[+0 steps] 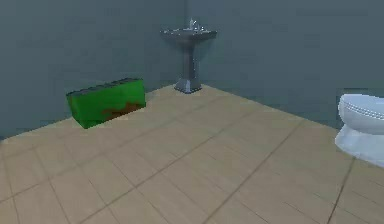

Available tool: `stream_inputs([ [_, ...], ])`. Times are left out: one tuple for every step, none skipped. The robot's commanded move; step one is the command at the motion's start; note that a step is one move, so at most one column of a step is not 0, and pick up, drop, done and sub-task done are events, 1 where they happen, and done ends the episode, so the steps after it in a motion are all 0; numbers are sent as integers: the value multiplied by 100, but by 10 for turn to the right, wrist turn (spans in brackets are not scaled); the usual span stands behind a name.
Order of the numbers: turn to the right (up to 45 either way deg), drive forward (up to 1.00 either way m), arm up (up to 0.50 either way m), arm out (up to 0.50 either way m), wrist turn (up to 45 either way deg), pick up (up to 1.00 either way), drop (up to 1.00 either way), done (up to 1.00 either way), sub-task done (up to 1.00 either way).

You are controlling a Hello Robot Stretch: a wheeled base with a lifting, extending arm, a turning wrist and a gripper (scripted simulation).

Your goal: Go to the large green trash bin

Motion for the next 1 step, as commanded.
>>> stream_inputs([
  [180,0,0,0,0,0,0,0,0],
])
